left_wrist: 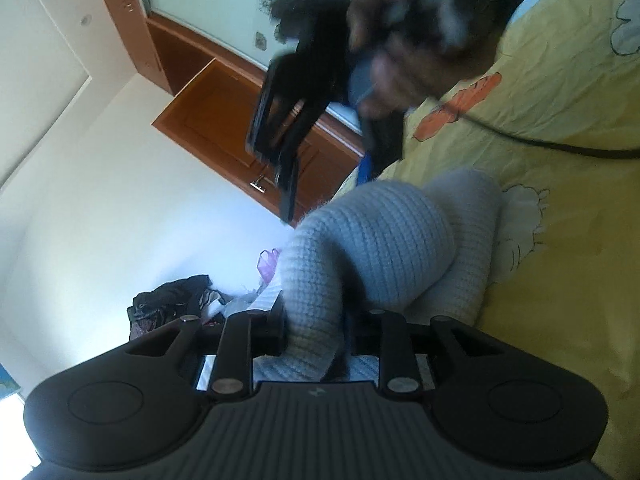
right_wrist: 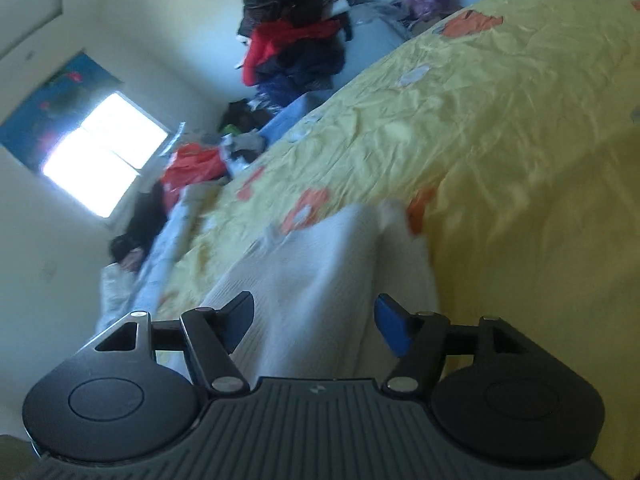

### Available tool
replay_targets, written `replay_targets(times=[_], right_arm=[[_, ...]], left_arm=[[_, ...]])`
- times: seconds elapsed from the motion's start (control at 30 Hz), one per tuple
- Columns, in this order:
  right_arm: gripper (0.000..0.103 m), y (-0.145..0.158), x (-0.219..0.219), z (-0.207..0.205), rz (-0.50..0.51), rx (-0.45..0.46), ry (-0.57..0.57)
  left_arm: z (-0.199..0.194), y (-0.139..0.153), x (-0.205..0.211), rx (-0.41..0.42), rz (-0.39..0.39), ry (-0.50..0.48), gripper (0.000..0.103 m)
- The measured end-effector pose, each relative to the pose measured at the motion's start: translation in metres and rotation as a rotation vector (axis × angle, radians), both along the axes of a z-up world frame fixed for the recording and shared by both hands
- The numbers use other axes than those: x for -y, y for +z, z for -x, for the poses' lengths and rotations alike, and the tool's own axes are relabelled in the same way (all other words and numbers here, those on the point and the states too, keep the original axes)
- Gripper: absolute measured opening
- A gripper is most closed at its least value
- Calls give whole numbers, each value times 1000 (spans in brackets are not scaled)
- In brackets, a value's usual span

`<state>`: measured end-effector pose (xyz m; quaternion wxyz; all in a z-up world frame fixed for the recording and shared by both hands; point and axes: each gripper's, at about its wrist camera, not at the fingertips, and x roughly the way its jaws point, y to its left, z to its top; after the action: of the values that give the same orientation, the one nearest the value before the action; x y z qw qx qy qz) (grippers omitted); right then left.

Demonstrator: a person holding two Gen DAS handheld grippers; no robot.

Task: Fold small clothes
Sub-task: 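Press the folded sweater down and open both grippers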

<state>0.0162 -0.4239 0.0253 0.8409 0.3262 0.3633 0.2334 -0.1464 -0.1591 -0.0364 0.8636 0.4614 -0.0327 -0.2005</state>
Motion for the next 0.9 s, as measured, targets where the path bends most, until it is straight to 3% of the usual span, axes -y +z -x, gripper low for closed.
replay_targets(times=[0.1, 0.17, 0.33, 0.53, 0.67, 0.73, 0.8, 0.83, 0.9], right_arm=[[71, -5, 11, 41, -81, -47, 12], [73, -16, 19, 68, -193, -88, 29], [85, -49, 24, 115, -425, -211, 28], [91, -77, 8, 106, -650, -298, -1], [90, -81, -5, 92, -677, -347, 5], [88, -83, -10, 89, -673, -369, 12], [68, -85, -15, 84, -658, -393, -20], [65, -83, -15, 83, -623, -391, -54], [49, -67, -19, 87, -516, -300, -102]], left_arm=[[0, 1, 0, 3, -1, 0, 26], [1, 1, 1, 4, -9, -8, 26], [4, -3, 0, 9, -24, -14, 26], [7, -2, 0, 13, -44, -5, 29], [10, 1, -1, 13, -49, 0, 29], [11, -1, 0, 16, -54, 2, 29], [11, -1, 3, 16, -52, 1, 29], [12, -1, 4, 16, -54, -1, 29], [12, -2, 6, 20, -59, -6, 29]])
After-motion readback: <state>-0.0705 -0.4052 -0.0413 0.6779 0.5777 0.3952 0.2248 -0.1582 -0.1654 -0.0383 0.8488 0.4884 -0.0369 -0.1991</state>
